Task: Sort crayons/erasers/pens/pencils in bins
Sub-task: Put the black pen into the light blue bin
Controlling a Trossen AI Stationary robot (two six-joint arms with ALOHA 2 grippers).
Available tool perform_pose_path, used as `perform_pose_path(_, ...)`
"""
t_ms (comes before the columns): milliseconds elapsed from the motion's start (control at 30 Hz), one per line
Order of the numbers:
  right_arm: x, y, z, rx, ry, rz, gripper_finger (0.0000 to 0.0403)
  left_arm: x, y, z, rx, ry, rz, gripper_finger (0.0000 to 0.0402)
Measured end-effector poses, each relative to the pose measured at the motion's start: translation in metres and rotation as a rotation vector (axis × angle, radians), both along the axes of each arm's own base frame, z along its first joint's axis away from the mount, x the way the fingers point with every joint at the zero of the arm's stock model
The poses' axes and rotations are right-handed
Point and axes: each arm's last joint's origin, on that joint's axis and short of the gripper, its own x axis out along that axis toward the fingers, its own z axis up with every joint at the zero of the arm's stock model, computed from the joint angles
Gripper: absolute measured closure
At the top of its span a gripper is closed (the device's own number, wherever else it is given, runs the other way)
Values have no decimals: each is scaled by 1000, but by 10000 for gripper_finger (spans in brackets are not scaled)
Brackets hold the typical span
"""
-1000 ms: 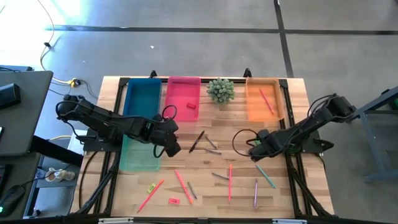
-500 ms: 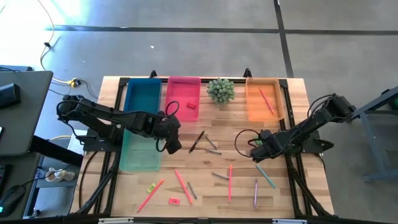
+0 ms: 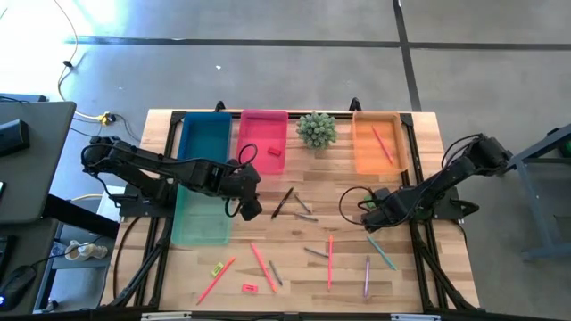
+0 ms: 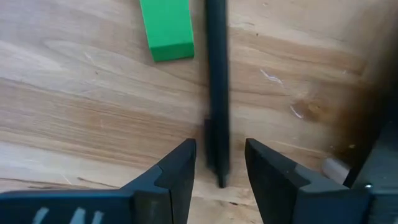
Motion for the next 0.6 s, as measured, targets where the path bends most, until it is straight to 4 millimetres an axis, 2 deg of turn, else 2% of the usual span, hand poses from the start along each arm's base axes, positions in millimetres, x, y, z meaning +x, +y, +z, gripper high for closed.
perform_pose_path(300,0,0,-1,12,5,16,274,0,0,0,-1,-1,3,248)
perform_pose_path(600,2,1,-1,26,-10,16,375,0,-1,0,-42,5,-25,248)
